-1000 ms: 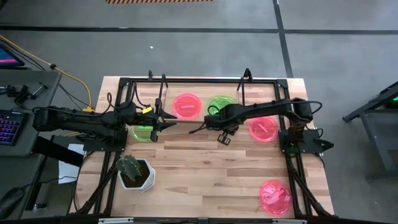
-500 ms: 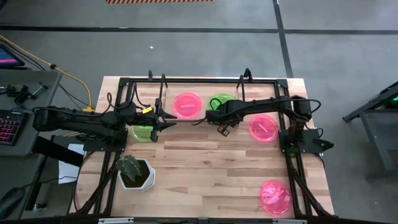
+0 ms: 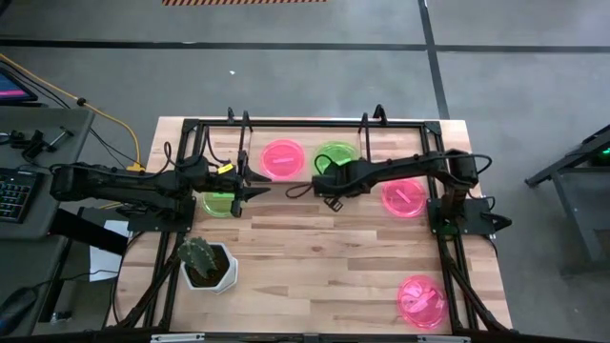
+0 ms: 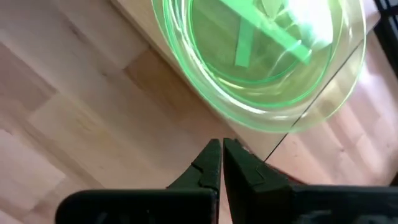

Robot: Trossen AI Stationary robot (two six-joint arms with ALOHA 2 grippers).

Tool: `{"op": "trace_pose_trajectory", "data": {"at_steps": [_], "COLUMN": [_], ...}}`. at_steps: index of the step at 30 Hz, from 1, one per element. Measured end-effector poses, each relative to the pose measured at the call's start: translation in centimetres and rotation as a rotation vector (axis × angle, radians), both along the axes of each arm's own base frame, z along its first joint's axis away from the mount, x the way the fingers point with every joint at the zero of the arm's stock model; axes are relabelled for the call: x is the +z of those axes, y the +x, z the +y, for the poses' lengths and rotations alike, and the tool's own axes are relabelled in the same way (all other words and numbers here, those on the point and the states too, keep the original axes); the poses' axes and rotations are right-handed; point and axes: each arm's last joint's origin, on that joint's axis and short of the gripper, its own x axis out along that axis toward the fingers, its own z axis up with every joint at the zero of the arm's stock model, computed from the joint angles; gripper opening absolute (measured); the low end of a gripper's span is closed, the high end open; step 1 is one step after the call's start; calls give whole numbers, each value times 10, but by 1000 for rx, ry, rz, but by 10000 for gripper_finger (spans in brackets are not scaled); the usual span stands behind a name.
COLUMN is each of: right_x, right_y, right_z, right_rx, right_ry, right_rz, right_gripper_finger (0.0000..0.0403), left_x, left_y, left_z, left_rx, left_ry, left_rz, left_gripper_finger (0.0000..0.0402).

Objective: Place and stack plates onto a shelf
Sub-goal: Stack the bottom green plate on top of the other green plate on the shelf

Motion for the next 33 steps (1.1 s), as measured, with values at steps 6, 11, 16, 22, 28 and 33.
{"op": "trace_pose_trajectory", "data": {"at_steps": [6, 11, 16, 22, 28, 33], "right_x": [1, 2, 3, -1, -28, -53], "right_y": [2, 12, 20, 8, 12, 17], "right_z": [6, 17, 32, 34, 33, 33], "right_rx": [-65, -31, 84, 12, -12, 31], "right_ry": [-61, -80, -45, -79, -113, -171], "right_rz": [-55, -162, -209, -109, -10, 77], "right_gripper_finger": [0, 0, 0, 0, 0, 0], "left_x": [1, 1, 0, 0, 1, 0], "left_y": [0, 0, 0, 0, 0, 0], "left_z": [1, 1, 1, 1, 1, 1], "left_rx": [35, 35, 34, 33, 30, 31], "left_ry": [25, 24, 22, 20, 5, 13], "left_rz": [-6, -6, -5, -4, -5, -5], "left_gripper_finger": [105, 105, 105, 105, 105, 105]}}
